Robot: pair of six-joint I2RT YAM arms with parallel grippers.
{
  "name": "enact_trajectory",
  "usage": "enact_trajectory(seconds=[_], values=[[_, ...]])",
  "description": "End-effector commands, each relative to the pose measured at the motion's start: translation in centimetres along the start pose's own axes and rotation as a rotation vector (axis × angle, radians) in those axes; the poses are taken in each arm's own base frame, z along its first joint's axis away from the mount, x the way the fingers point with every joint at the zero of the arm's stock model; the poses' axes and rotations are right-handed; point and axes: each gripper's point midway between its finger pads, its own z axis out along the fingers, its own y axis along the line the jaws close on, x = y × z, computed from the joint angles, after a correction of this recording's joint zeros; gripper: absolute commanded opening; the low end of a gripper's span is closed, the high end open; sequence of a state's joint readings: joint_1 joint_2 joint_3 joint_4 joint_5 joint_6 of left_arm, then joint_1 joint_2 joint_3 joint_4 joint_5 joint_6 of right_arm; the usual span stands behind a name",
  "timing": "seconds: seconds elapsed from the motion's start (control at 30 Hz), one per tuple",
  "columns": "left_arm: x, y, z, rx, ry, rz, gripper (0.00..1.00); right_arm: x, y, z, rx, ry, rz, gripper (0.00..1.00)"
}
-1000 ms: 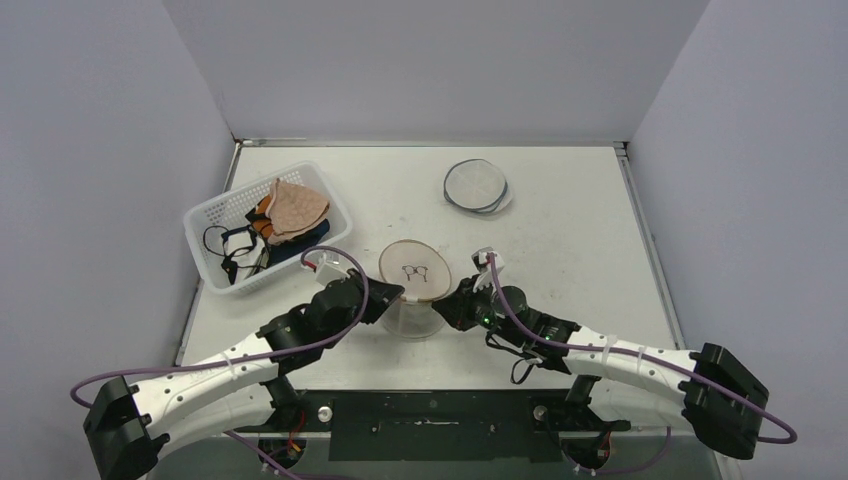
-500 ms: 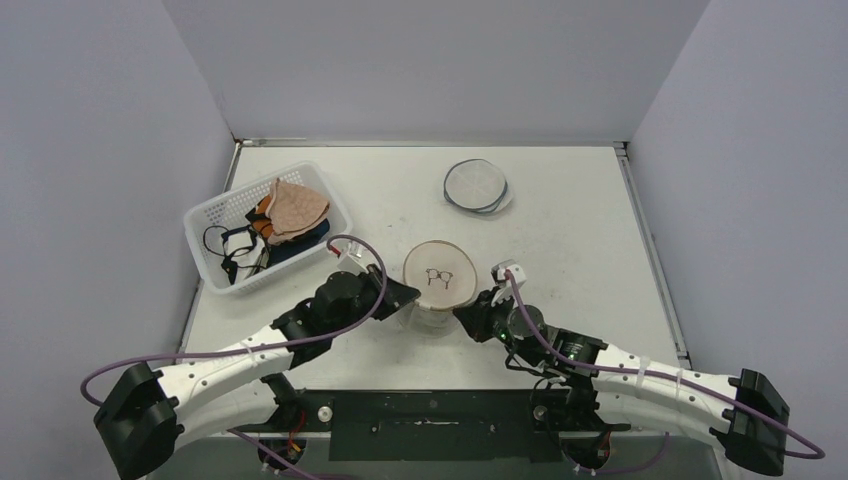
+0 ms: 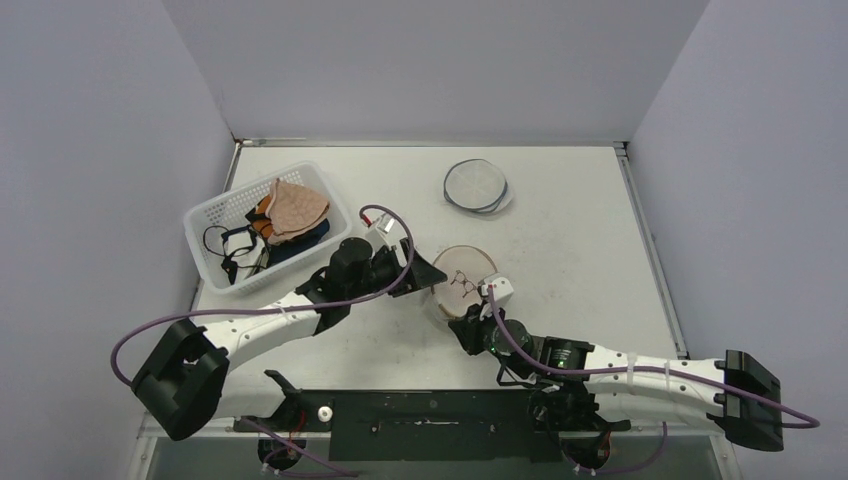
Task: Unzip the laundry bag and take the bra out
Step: Unzip the laundry bag at the center of the board.
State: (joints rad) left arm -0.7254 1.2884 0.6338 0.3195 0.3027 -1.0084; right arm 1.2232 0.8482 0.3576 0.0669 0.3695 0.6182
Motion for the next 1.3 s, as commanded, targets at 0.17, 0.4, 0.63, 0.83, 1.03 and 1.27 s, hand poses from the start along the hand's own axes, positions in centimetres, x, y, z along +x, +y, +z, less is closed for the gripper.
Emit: enact_trajectory(seconds=[0.17,0.4,0.63,0.83,1.03,1.27], values=[[-1.4,0.5,-5.4,-0.086,-0.178,-0.031,0.96,-3.5,2.8,0.2,-0.049,-0.096,0.063,0.05],[2.3,-0.1,-7.3,-0.094,-0.194,-0.077,0.96,-3.5,3.9,0.9,-0.066,-0.09,0.048,0.05],[2.9,0.1,-5.1,-0.141,-0.216,-0.129,0.83,-3.6,4.5,1.6,-0.075,-0.091,0.021,0.05],[1.8,1.7,-4.8,-0.146,-0.331,-0.217,0.49,-3.4,4.6,1.7,-0.078,-0.088,0.017,0.05],[2.0,1.5,-3.8,-0.151,-0.309,-0.208,0.37,-3.2,4.9,1.7,-0.086,-0.083,0.01,0.05],[1.9,0.8,-3.6,-0.112,-0.311,-0.21,0.62,-3.0,4.7,1.6,-0.077,-0.076,0.009,0.05]])
